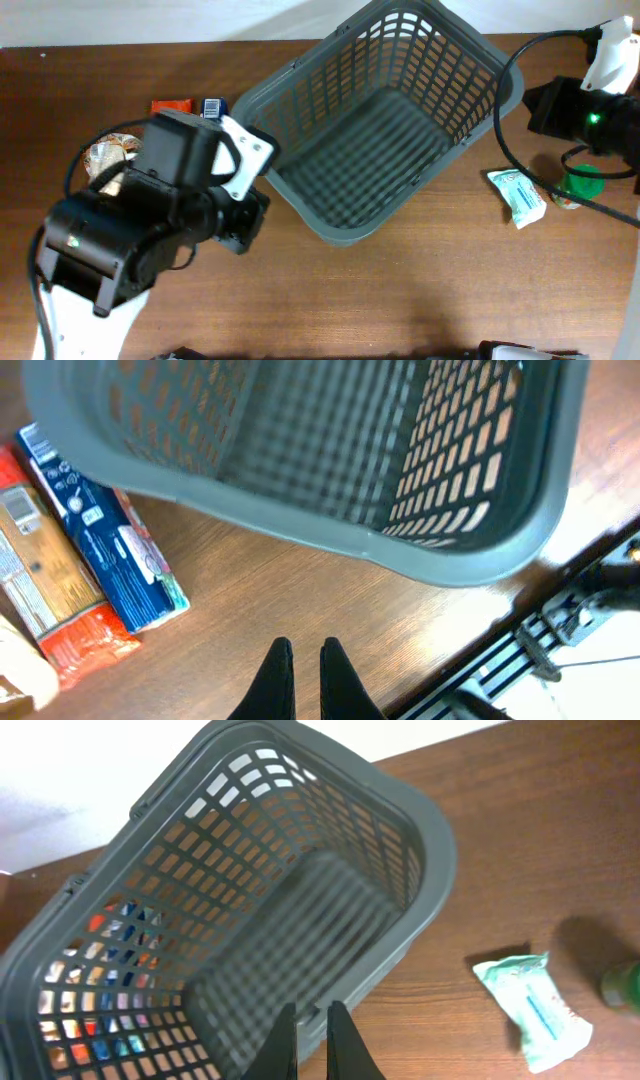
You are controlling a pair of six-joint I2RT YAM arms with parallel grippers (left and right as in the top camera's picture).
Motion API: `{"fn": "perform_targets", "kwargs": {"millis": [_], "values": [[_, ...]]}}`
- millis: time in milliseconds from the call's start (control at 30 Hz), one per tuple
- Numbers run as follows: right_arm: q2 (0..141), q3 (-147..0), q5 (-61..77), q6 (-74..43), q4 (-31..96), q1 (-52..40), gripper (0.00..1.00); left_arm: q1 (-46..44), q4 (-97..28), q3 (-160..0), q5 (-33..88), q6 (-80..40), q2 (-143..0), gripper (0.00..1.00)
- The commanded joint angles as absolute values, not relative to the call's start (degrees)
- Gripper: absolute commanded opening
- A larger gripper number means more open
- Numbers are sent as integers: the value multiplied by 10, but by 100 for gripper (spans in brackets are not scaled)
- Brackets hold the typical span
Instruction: Pack container
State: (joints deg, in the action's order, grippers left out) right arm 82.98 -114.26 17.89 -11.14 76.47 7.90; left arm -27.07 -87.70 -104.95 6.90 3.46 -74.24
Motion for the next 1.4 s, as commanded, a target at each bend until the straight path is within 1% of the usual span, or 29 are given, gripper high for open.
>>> {"fn": "perform_targets", "kwargs": {"millis": [0, 67, 333, 500, 767, 967, 1233, 1367], "values": [[839, -1151, 153, -158, 764, 52, 4, -325, -886, -1059, -32, 39, -734, 2], [849, -1151, 141, -162, 762, 39, 4, -360, -889, -1059, -61, 39, -735, 2], [915, -1151, 141, -162, 736, 23, 4, -508, -885, -1059, -58, 8, -764, 2], [957, -1151, 134, -162, 732, 23, 4, -580, -876, -1059, -58, 9, -809, 2], [987, -1151, 96, -154, 733, 22, 4, -618, -839, -1059, -46, 9, -887, 2], [1002, -1150, 77, -148, 733, 22, 4, -618, -816, -1058, -46, 19, -923, 2], [1026, -1150, 69, -109, 737, 19, 4, -617, -817, -1058, -45, 40, -957, 2], [1027, -1148, 68, -109, 740, 19, 4, -617, -816, -1058, -60, 47, -964, 2]]}}
